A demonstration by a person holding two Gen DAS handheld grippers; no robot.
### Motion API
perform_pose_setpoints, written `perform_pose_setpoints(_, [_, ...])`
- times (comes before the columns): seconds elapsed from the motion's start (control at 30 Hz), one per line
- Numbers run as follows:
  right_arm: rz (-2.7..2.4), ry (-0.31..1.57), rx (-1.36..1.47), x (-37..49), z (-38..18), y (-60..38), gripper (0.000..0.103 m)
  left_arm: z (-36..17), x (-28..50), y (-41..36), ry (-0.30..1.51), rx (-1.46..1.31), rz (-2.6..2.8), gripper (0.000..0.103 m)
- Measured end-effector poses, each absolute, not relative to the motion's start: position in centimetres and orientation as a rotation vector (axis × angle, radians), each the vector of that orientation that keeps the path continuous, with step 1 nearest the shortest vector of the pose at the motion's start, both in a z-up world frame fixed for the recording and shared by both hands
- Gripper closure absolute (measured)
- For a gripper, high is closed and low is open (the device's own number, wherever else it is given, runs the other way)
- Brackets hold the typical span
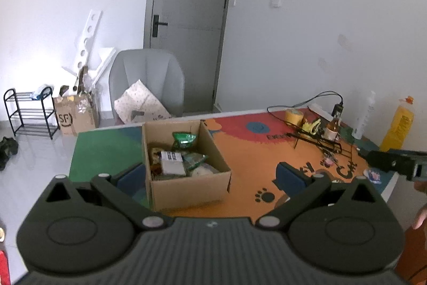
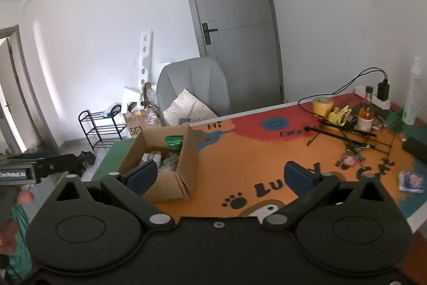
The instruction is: Organize snacks
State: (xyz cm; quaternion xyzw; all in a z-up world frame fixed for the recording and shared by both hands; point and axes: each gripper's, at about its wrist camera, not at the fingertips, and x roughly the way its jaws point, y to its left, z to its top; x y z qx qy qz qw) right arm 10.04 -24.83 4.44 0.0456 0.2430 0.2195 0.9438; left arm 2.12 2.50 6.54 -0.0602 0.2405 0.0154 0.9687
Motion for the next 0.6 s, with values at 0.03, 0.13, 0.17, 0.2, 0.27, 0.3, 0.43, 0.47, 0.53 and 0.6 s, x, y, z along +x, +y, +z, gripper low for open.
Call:
perform_pose_setpoints(0.03, [0.457, 0.493, 0.095, 9.87, 4.6, -24.96, 0.0, 6.58, 2.04, 2.56, 0.493, -0.12, 0.038, 0.0])
perform_pose_setpoints(0.13, [0.471, 0.493, 0.106, 9.57, 4.79, -25.19, 0.0, 6.61, 1.78, 2.46, 0.504, -0.1, 0.051, 0.0])
perform_pose_setpoints(0.17, [0.476, 0.499, 0.108, 9.53, 4.78, -25.24, 0.0, 6.65, 1.69, 2.49, 0.503, -0.101, 0.049, 0.0])
perform_pose_setpoints(0.2, [0.481, 0.506, 0.111, 9.55, 4.81, -25.24, 0.0, 6.71, 1.63, 2.54, 0.503, -0.103, 0.047, 0.0])
perform_pose_setpoints(0.27, [0.491, 0.511, 0.118, 9.55, 4.83, -25.33, 0.0, 6.77, 1.6, 2.7, 0.503, -0.11, 0.047, 0.0])
perform_pose_setpoints(0.3, [0.495, 0.513, 0.122, 9.48, 4.81, -25.33, 0.0, 6.81, 1.56, 2.7, 0.502, -0.111, 0.048, 0.0])
perform_pose_setpoints(0.43, [0.499, 0.527, 0.128, 9.51, 4.75, -25.31, 0.0, 6.9, 1.28, 2.67, 0.495, -0.116, 0.046, 0.0])
perform_pose_setpoints(0.47, [0.5, 0.528, 0.129, 9.4, 4.73, -25.32, 0.0, 6.93, 1.29, 2.78, 0.491, -0.124, 0.046, 0.0])
perform_pose_setpoints(0.53, [0.504, 0.531, 0.131, 9.37, 4.72, -25.27, 0.0, 7.04, 1.2, 2.74, 0.487, -0.134, 0.043, 0.0])
perform_pose_setpoints(0.6, [0.509, 0.534, 0.129, 9.37, 4.7, -25.22, 0.0, 7.12, 1.11, 2.71, 0.487, -0.125, 0.046, 0.0])
